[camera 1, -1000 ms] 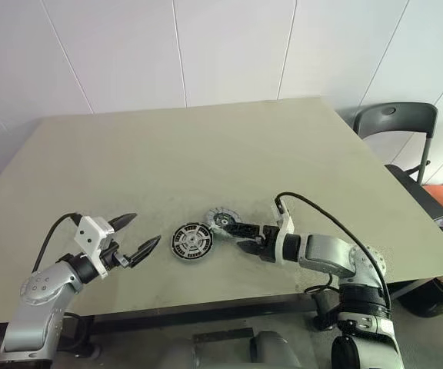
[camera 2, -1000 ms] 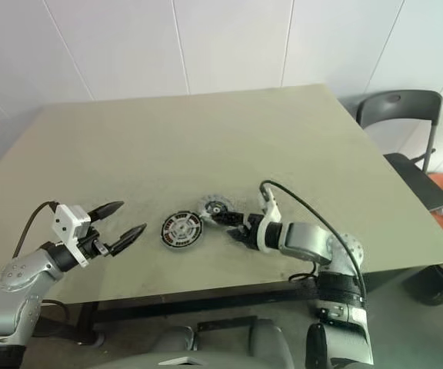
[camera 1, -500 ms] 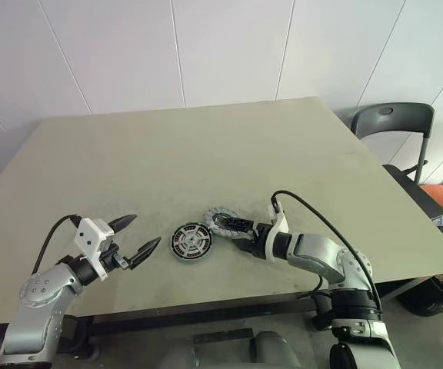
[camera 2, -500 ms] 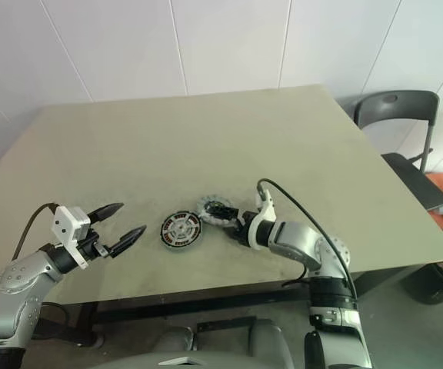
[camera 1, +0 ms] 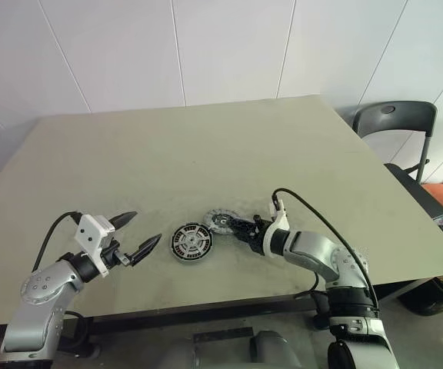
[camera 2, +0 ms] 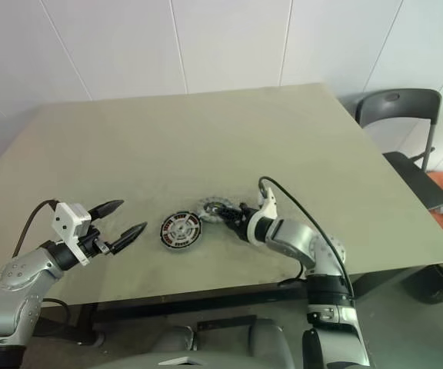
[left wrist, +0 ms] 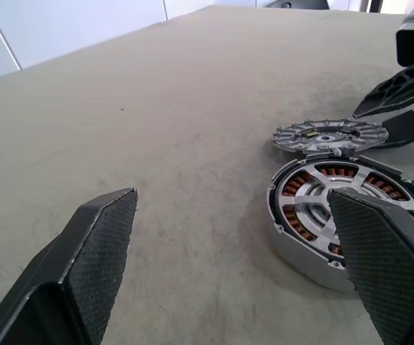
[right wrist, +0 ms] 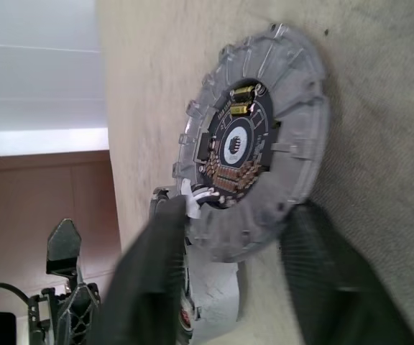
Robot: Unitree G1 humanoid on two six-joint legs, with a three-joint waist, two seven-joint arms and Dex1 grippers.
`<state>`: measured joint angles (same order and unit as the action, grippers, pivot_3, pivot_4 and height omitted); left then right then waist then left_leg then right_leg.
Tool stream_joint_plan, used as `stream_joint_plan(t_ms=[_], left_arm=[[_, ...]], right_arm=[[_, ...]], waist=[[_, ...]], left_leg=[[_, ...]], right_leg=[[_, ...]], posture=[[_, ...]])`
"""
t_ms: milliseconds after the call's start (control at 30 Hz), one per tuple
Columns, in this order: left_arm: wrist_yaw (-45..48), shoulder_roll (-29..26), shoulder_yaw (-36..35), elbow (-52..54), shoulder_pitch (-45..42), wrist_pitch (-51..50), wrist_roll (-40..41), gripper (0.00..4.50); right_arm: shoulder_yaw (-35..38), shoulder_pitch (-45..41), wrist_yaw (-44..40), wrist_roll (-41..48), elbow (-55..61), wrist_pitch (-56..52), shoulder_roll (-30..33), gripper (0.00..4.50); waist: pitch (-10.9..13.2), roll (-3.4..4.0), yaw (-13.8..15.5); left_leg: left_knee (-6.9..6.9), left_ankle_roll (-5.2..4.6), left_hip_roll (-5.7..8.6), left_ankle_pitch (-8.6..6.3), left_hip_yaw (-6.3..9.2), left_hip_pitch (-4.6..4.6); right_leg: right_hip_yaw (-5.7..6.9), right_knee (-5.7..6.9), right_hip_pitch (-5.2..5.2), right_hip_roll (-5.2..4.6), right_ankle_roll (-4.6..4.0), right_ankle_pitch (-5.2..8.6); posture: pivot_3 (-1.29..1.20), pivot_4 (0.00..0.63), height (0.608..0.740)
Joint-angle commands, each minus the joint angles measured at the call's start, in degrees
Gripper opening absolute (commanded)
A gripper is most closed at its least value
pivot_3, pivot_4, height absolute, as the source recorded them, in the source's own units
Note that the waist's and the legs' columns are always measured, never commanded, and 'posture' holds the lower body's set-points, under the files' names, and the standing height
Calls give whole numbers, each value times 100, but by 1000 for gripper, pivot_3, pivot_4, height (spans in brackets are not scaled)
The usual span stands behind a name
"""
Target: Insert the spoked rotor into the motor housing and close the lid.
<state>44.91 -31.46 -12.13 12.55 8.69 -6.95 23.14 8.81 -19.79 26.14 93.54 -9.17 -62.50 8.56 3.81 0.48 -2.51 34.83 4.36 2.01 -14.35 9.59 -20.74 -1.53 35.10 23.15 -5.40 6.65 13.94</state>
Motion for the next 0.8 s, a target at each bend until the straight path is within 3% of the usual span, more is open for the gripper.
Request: stream_joint_plan(t_ms=[33,100,567,800], left_arm=[[3,-47,-72,181,-67,46,54,4500],[26,-50,-83,139,-61,77,51,4500],[143,-45,-111,-193,-94,303,1,4500],[118,-38,-78,-212,-97,338,-10,4500]], right_arm=[[-145,-178,-466,-203,381,-173,85,494],[-256,-220,-761,-415,538,-258,178,9],[-1424,-430,-3241,-3012,1755,129,937,9],[-1656,-482,-3908,-4093,1981,677,982,9]], waist=[[0,1,0],[0,1,-3],[0,0,4],[1,-2,7]], left_leg=[[0,0,0,0,0,0],[1,0,0,0,-2,3],[-4,0,0,0,-3,-4],[-5,1,0,-1,-3,-8]], right_leg=[[0,0,0,0,0,0],[0,1,-2,0,0,0],[0,-1,8,-1,1,1],[0,-1,11,-1,2,1]], posture=[[0,0,740],[0,0,740],[0,0,740],[0,0,740]])
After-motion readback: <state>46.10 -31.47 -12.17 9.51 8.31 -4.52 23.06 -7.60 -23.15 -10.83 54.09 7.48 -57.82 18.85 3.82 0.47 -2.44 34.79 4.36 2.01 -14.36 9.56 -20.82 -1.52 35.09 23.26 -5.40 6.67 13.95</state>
